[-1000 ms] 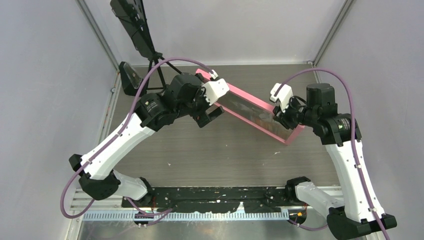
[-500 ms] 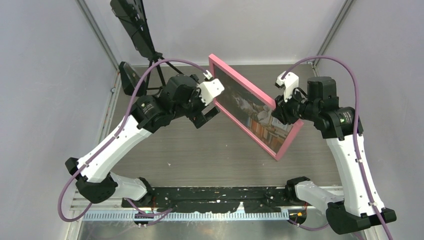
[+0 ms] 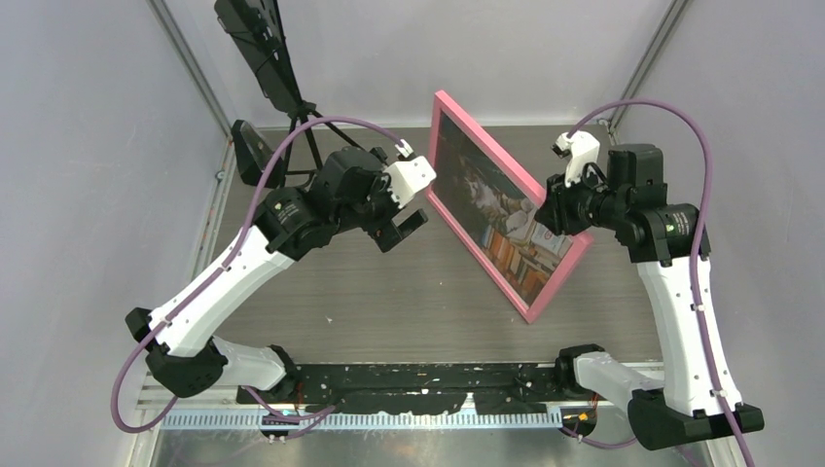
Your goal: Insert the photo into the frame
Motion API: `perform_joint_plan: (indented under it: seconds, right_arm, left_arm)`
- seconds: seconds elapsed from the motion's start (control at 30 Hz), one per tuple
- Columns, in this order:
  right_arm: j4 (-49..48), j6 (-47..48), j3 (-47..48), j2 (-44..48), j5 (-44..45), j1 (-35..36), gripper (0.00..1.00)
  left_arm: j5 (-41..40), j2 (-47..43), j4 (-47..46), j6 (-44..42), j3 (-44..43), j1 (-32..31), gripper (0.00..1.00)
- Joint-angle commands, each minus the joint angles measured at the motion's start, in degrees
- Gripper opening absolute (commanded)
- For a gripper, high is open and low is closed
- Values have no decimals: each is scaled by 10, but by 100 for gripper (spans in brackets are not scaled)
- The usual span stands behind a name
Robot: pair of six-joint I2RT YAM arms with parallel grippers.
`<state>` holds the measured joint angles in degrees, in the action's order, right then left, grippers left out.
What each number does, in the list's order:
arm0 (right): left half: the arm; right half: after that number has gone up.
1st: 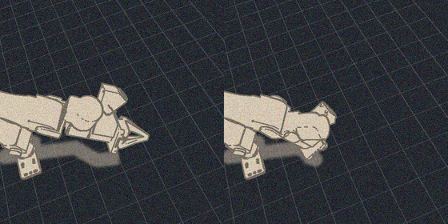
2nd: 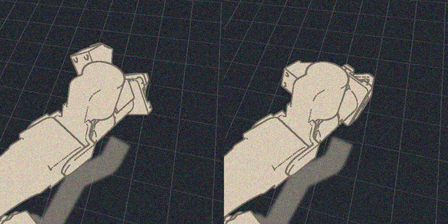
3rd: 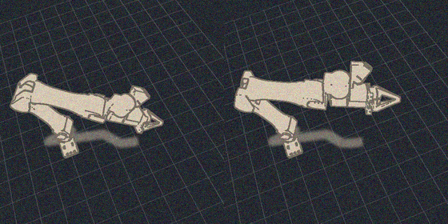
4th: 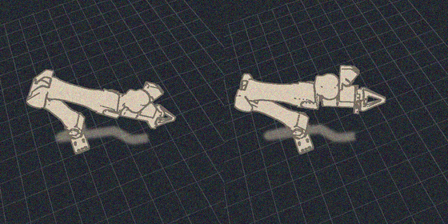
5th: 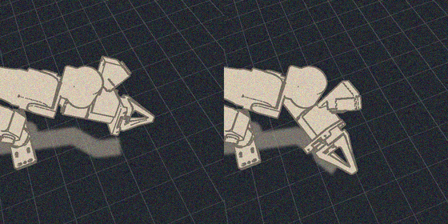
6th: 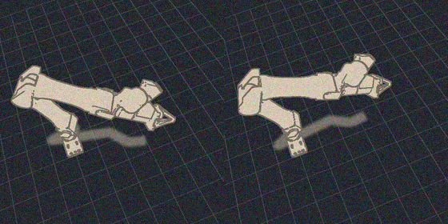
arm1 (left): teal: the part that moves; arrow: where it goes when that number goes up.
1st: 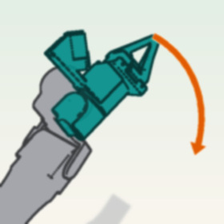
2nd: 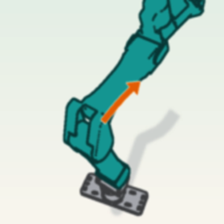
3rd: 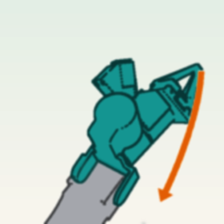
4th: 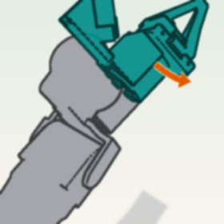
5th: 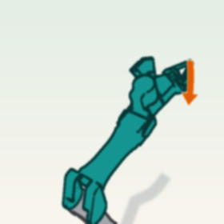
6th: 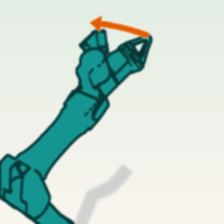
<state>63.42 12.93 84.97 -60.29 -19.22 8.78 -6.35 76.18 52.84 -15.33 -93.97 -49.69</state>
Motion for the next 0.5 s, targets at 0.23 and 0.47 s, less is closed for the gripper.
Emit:
perform_joint_plan:
  seconds: [0.23,0.47]
  right_arm:
    - [-141,-88,-50,32,-88,-87,5]
    - [-167,-112,-95,48,-109,-127,5]
  left_arm:
    - [13,-14,-30,7,5,4,100]
    - [14,-20,-32,7,13,4,100]
